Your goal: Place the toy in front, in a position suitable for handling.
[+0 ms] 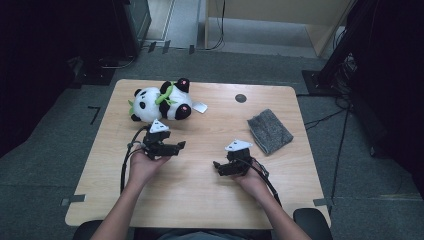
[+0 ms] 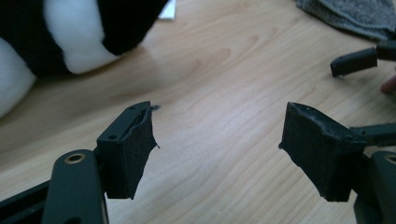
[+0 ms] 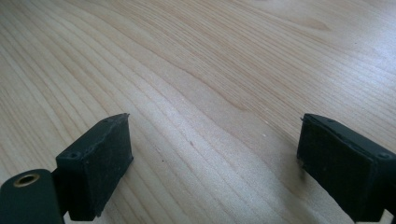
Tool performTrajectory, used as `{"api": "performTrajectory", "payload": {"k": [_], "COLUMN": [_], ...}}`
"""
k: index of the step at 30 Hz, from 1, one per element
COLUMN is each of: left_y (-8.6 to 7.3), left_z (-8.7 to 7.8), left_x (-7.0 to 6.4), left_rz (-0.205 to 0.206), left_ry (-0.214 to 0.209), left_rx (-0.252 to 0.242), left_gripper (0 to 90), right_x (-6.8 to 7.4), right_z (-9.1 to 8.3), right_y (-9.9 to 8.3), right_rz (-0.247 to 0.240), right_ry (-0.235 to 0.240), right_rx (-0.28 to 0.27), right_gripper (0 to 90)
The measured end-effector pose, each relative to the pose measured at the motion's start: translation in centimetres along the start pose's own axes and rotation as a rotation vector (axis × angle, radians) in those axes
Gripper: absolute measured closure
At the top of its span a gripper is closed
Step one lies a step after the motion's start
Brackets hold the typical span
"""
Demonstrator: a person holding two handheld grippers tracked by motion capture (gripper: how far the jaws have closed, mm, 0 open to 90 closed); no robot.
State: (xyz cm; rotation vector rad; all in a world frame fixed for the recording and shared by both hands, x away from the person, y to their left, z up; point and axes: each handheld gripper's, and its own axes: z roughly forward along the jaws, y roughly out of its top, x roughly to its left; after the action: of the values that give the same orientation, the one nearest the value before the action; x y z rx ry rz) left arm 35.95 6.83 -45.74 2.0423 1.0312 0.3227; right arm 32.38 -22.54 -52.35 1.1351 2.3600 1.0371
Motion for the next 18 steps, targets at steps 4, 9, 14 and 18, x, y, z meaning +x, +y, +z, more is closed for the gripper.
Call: {"api": "performTrajectory", "payload": {"k": [4,9,14,18], "left_y": [0.7,1.5,2.2,2.9], "left_z": [-0.3,-0.8,-1.1,-1.2], "left_x": [0.4,1.1,1.6,2.3], "left_rz": [0.014,0.009,0.019,0.018], "left_ry": [0.015,0.029,0.052,0.061], "left_rx": [0.007,0.008,0.013,0.009], "left_gripper": [25.2,25.1,25.1,25.2], "right_x": [0.0,0.0,0.0,0.1], "right_z": [0.1,0.2,0.2,0.4], "right_y": [0.1,0.2,0.2,0.3], "right_rz": [-0.005,-0.005,-0.008,-0.011], "right_ry": [0.003,0.002,0.005,0.007], "right_rx": [-0.001,-0.001,-0.001,-0.002], "right_gripper": [10.2,10.2,10.2,10.1]}}
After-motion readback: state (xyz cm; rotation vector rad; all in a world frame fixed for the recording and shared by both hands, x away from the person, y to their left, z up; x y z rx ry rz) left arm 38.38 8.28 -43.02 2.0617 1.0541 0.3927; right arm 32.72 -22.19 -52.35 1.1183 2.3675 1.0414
